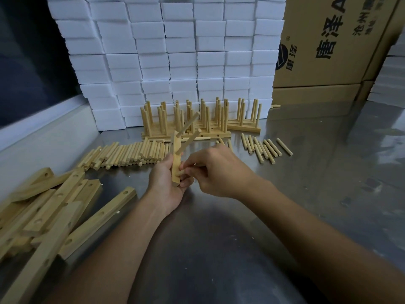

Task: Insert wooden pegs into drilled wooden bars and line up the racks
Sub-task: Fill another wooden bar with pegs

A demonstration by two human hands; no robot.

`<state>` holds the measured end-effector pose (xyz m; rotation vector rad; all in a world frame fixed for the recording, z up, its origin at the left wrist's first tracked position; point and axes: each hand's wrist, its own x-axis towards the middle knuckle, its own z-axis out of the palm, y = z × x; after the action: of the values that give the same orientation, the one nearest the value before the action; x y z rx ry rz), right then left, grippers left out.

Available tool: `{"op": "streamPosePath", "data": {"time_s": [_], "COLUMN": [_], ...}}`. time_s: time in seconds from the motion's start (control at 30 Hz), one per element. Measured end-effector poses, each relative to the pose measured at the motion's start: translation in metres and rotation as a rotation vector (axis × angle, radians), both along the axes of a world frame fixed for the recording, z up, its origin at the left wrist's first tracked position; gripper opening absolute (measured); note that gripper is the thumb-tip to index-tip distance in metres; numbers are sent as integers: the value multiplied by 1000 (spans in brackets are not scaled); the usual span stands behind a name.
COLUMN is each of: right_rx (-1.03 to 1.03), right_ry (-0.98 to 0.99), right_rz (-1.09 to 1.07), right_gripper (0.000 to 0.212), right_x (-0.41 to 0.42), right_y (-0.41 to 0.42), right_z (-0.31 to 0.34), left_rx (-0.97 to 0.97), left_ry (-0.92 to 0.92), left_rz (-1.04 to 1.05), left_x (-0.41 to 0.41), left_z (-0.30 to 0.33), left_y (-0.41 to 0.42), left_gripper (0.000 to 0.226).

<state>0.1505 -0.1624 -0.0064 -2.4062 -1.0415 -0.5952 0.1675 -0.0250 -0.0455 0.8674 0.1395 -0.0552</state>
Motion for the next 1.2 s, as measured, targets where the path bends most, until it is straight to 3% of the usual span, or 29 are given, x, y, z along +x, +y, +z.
{"op": "streamPosePath", "data": {"time_s": [0.23,0.33,0.43,0.53,0.6,0.7,0.77,0.9,1.03,1.17,1.2], "right_rx": [-146,-100,99,286,209,-214,-277,-110,259,195,231], "right_ry": [11,30,304,612,478,16,-44,168,660,522,588], "right_rz": [-75,-130,-163,-156,-124,-194,-235,-313,-344,-357,-374], "right_gripper": [22,27,46,41,44,38,35,48,37,37,33], "right_x": [-1,-4,-2,-2,-4,-8,-6,-5,-3,-8,-8], "right_y": [-1,5,5,0,-2,0,1,9,7,12,12], "right_z": [0,-2,0,-1,-3,-2,0,-4,-5,-5,-4], "left_rx": [94,140,199,233,232,199,207,279,295,314,320], "left_ry": [-29,-33,-55,-79,-74,-42,-42,-71,-109,-112,-113], "left_rz": [8,25,42,71,77,75,74,102,112,127,134], "left_x": [0,-1,-2,-4,-4,-2,-2,-3,-2,1,2], "left_z": [0,0,1,1,2,2,1,0,-2,-4,-5], "left_y": [-2,-3,-6,-9,-10,-10,-10,-13,-14,-14,-14], "left_gripper": [21,22,23,24,21,20,20,22,18,19,20]}}
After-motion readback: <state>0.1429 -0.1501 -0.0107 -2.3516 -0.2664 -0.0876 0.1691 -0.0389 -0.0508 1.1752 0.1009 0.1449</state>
